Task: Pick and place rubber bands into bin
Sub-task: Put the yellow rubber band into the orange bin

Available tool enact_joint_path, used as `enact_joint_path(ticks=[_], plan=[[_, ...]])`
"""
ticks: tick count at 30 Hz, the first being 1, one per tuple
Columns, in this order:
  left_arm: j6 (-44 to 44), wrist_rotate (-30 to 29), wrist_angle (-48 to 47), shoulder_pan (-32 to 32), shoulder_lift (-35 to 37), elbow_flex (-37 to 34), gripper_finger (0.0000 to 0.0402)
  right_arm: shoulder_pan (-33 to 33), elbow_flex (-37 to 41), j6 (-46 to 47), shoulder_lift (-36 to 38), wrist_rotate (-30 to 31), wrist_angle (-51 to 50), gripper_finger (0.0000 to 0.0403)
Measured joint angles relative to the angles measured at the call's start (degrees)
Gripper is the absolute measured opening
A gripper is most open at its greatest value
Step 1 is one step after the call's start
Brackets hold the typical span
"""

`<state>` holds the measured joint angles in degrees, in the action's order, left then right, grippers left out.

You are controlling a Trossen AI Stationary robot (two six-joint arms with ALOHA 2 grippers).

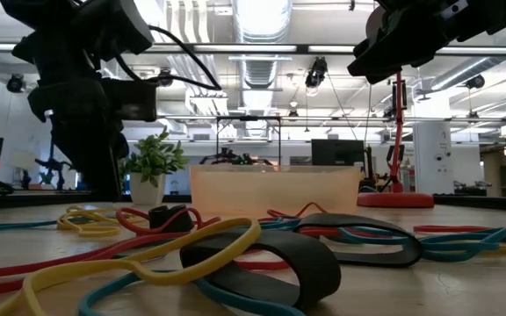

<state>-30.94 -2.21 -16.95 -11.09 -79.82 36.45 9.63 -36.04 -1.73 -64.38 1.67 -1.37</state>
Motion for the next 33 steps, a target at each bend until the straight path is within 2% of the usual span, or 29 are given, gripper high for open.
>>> enact_joint_path(ticks=[17, 20, 25, 33], plan=[[2.9, -1.5, 2.5, -1.4, -4.2, 0.0, 0.0089, 0.0, 1.0, 0.9, 0.0, 0.0, 0.2, 0.0054], [3.3, -3.2, 2.5, -1.4, -4.0, 0.0, 0.0074, 0.0, 1.1, 0.9, 0.0, 0.0, 0.2, 0.0054], [5.1, -4.3, 2.7, -1.4, -3.6, 0.3, 0.0011, 0.0, 1.4, 1.4, 0.0, 0.0, 0.2, 0.0054], [6.0, -4.3, 2.9, -1.4, -1.7, 0.3, 0.0001, 0.0, 2.3, 2.1, 0.0, 0.0, 0.4, 0.0054]])
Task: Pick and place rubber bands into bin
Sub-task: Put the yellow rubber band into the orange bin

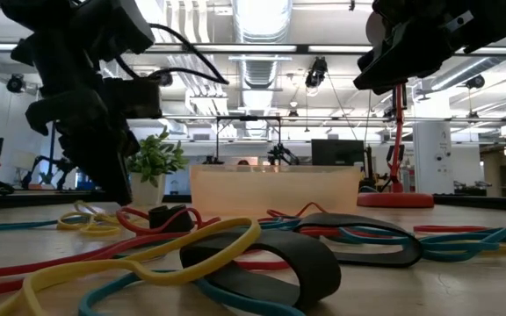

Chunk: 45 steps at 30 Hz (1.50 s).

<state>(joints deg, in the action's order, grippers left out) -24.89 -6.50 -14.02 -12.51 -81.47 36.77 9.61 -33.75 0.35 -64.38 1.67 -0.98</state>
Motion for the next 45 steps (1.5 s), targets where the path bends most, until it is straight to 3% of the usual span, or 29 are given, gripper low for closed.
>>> enact_joint_path(ticks=[11, 25, 34, 45], plan=[[3.4, -2.2, 2.2, 0.0, 9.7, 0.0, 0.0, 0.0, 0.2, 0.1, 0.0, 0.0, 0.6, 0.0054], [19.5, -3.7, 16.3, -0.3, 21.0, 0.0, 0.0, 0.0, 0.3, 0.6, 0.0, 0.0, 1.2, 0.0054], [28.8, -6.3, 21.1, 3.5, 20.2, 2.1, 0.0, 0.0, 0.3, -0.5, 0.0, 0.1, 3.6, 0.0054], [31.6, -6.5, 25.0, 15.1, 16.1, 2.2, 0.0, 0.0, 0.3, -0.3, 0.0, 0.1, 5.3, 0.0054]])
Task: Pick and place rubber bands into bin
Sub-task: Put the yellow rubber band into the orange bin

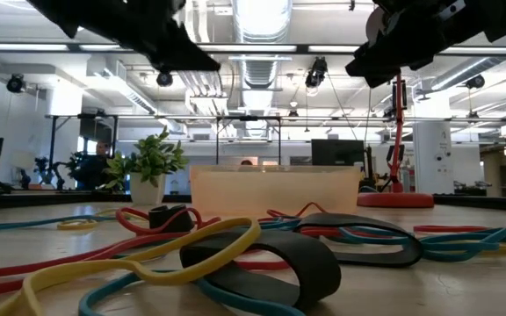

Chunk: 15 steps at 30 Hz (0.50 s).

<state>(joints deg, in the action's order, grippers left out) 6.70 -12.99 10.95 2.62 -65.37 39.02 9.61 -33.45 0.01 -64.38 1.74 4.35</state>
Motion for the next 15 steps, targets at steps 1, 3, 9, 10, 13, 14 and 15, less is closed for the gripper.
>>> enact_joint_path(ticks=[1, 3, 9, 10, 13, 14, 15], plan=[[0.0, 0.0, 1.3, 0.9, -0.9, 0.0, 0.0, 0.0, 0.0, 0.0, 0.0, 0.0, 0.3, 0.0054], [0.1, 0.0, 2.2, 2.8, -2.5, 0.0, 0.0, 0.0, 0.0, -0.2, 0.0, 0.0, 0.7, 0.0054], [0.3, 1.1, 6.3, 7.9, -8.8, 0.0, 0.0, 0.0, 0.0, -0.2, 0.0, 0.0, 0.8, 0.0054], [0.3, 1.7, 7.0, 8.5, -10.0, 0.0, 0.0, 0.0, 0.0, -0.2, 0.0, 0.0, 0.8, 0.0054], [1.1, 2.3, 9.1, 9.9, -13.0, 0.0, 0.0, 0.0, 0.0, -0.2, 0.0, 0.0, 0.7, 0.0054], [1.4, 2.3, 9.6, 10.3, -13.8, 0.0, 0.0, 0.0, 0.0, -0.2, 0.0, 0.0, 0.7, 0.0054], [1.6, 2.3, 10.1, 10.8, -14.6, 0.0, 0.0, 0.0, 0.0, -0.2, 0.0, 0.0, 0.7, 0.0054]])
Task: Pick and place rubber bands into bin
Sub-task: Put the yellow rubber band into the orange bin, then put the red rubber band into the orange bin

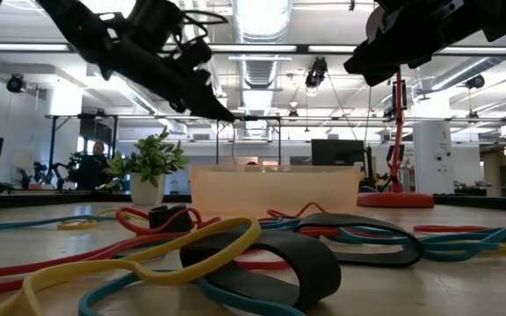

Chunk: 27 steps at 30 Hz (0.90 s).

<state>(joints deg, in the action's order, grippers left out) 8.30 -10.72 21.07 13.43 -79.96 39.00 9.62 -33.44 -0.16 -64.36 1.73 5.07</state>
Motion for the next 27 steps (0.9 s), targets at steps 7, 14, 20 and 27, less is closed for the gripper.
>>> enact_joint_path(ticks=[7, 14, 20, 27], plan=[[-0.1, 0.0, 1.2, 2.4, -2.5, 0.0, 0.0, 0.0, 0.3, -0.1, 0.0, 0.0, -0.1, 0.0054], [-0.5, -0.5, 1.3, 2.8, -1.7, 0.1, 0.0018, 0.0, 0.3, -1.3, 0.0, 0.0, -0.1, 0.0054], [-0.5, -0.5, 1.0, 2.9, -1.8, 0.3, 0.0082, 0.0, 0.3, -1.5, 0.0, 0.0, -0.1, 0.0054], [-0.5, 6.1, 0.0, 2.5, -0.7, 0.3, 0.0117, 0.0, 0.5, 0.8, 0.0, 0.0, 0.1, 0.0054]])
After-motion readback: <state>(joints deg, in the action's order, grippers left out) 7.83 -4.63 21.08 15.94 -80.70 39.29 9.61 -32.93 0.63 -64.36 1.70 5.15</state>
